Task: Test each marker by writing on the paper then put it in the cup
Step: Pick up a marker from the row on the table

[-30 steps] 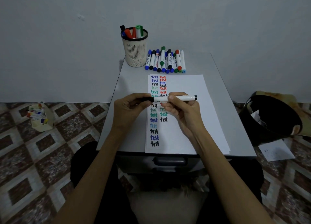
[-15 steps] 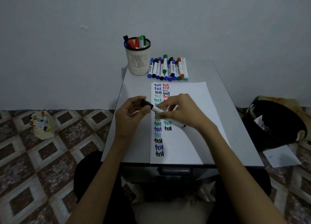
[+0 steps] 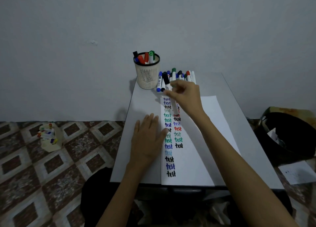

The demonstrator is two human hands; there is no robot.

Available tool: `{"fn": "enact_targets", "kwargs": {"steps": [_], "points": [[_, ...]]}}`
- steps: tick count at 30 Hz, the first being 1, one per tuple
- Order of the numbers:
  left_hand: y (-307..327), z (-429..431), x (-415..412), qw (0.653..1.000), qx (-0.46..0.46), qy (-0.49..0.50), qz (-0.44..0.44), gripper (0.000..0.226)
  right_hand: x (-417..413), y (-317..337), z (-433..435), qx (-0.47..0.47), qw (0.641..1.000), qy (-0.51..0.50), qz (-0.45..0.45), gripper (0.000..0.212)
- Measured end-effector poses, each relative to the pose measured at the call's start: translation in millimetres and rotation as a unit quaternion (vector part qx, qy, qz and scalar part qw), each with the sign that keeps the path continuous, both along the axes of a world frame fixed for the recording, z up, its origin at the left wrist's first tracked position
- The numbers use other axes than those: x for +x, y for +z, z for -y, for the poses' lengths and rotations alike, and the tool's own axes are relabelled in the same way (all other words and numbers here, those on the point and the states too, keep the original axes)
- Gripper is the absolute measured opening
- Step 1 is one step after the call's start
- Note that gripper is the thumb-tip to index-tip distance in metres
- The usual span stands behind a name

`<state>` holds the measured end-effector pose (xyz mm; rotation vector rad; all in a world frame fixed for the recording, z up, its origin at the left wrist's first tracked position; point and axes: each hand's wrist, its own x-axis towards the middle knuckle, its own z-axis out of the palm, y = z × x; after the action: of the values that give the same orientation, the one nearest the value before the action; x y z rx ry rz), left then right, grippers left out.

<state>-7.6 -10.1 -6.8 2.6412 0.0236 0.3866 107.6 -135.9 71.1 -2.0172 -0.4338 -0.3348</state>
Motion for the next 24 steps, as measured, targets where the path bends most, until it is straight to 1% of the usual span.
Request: {"fn": "enact_targets", "kwargs": {"steps": [5, 9, 12, 14, 17, 19, 20, 22, 24], "points": [[-2.7, -1.8, 1.9, 1.0, 0.011, -0.001, -0.02, 0.061, 43.4, 29.6, -27.7, 0.129, 0.988, -0.058, 0.054, 0.027], [-3.3, -0.8, 2.2, 1.0, 0.008, 0.001, -0.015, 0.073, 75.4, 58.6, -50.2, 0.219, 0.966, -0.072, 0.113, 0.021], [-4.6, -1.8, 4.0, 1.0, 0.011, 0.007, -0.011, 0.075, 92.6, 72.6, -65.9, 0.231, 0.959, -0.07, 0.149, 0.019], [-4.4, -1.6, 3.7, 1.0, 0.011, 0.01, -0.009, 0.074, 101.0, 75.4, -74.7, 0.222, 0.961, -0.058, 0.152, 0.019], [-3.9, -0.2, 3.3, 1.0, 0.012, 0.014, -0.009, 0.074, 111.5, 70.8, -82.9, 0.163, 0.976, -0.047, 0.135, 0.02], [-3.7, -0.1, 3.7, 1.0, 0.012, 0.017, -0.007, 0.073, 115.5, 65.9, -85.3, 0.074, 0.989, -0.043, 0.116, 0.025], [-3.8, -0.4, 4.1, 1.0, 0.012, 0.017, -0.007, 0.073, 116.0, 63.0, -85.8, 0.02, 0.992, -0.042, 0.114, 0.031], [-4.4, -0.8, 4.3, 1.0, 0.013, 0.016, -0.005, 0.073, 116.1, 55.3, -85.6, -0.077, 0.987, -0.049, 0.13, 0.052], [-4.5, -0.9, 4.4, 1.0, 0.012, 0.016, -0.004, 0.073, 117.1, 46.7, -84.2, -0.143, 0.975, -0.07, 0.156, 0.069]]}}
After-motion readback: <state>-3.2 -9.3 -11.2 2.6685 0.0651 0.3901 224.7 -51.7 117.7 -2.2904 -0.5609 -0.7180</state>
